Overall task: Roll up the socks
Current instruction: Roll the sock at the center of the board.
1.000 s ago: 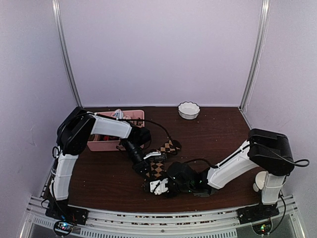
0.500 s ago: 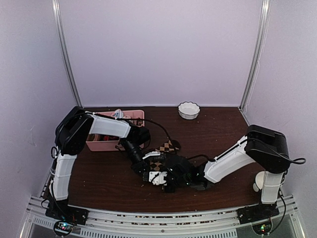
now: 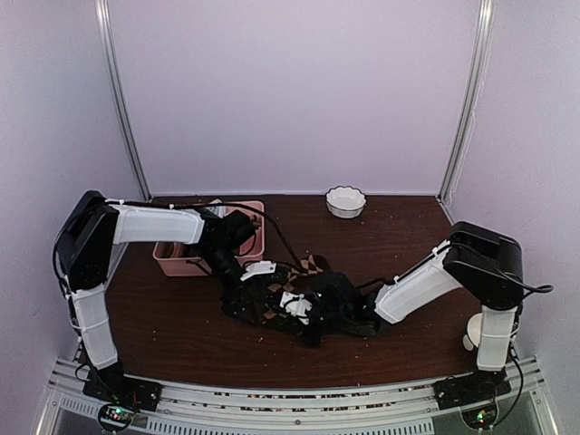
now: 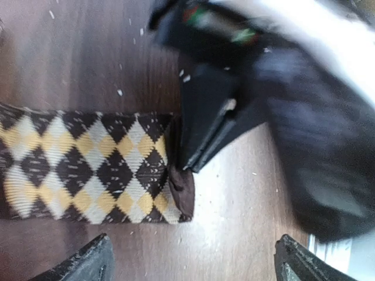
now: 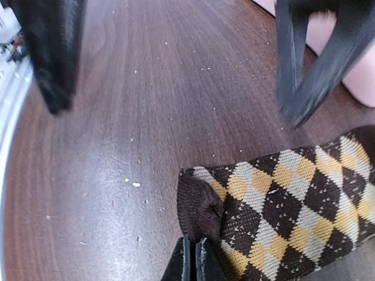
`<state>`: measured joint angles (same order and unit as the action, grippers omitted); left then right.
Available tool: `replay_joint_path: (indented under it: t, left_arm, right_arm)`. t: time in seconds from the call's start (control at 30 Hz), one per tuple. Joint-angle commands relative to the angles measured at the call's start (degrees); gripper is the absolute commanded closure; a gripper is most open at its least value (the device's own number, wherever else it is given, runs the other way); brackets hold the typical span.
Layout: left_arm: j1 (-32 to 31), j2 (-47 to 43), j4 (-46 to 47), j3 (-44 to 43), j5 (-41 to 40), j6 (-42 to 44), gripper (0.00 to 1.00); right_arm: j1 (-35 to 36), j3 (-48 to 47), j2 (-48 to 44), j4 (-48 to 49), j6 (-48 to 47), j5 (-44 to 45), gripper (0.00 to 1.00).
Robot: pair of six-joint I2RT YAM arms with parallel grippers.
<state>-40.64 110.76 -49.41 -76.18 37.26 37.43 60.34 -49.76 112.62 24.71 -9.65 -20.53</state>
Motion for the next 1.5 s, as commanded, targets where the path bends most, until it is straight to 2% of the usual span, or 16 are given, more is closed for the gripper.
replay_joint_path:
  t: [0.0,0.17,0.27,0.3,0.43,0.47,0.73,0.97,1.23,1.47]
  left_arm:
    - [-0.1,-5.2,5.1,2.9,-2.1,2.5,0.02]
    - [-4.4,-6.2,6.3,6.2,-6.3,5.7,0.02]
    - [-7.1,-7.5,10.8,9.2,-7.7,5.9,0.04]
    - [-7.9,-7.6,11.9,9.8,-8.5,6.1,0.06]
    - [-9.9,-7.1,15.7,10.8,-11.5,5.8,0.32]
    - [-10.2,-7.0,16.7,11.0,-12.5,5.7,0.34]
    - [-11.9,-6.5,20.7,12.1,-17.3,5.6,0.36]
    - [-13.1,-8.1,20.7,13.3,-17.6,5.9,0.37]
    - [-14.3,-9.0,22.9,16.4,-18.6,5.1,0.53]
    - [-14.7,-7.1,24.9,16.5,-21.5,3.4,0.57]
  right_arm:
    - [-2.1,3.6,6.8,-14.8,10.7,-8.5,1.0]
    - [-4.1,2.9,9.0,-11.9,17.6,-17.2,1.0]
    - [-4.9,2.2,9.7,-11.0,20.6,-20.4,1.0]
    - [-5.1,1.9,9.9,-11.0,21.2,-21.1,1.0]
    - [-6.7,1.2,10.1,-10.7,24.2,-23.3,1.0]
    - [-7.1,1.2,10.1,-10.1,25.1,-23.9,1.0]
    - [-8.3,-0.5,11.3,-9.0,28.7,-27.3,1.0]
    - [-8.4,-2.2,13.2,-10.5,30.4,-27.6,1.0]
    - [-9.0,-3.3,14.6,-10.2,34.5,-27.5,1.0]
    - [-9.0,-4.0,14.9,-9.7,36.8,-28.0,1.0]
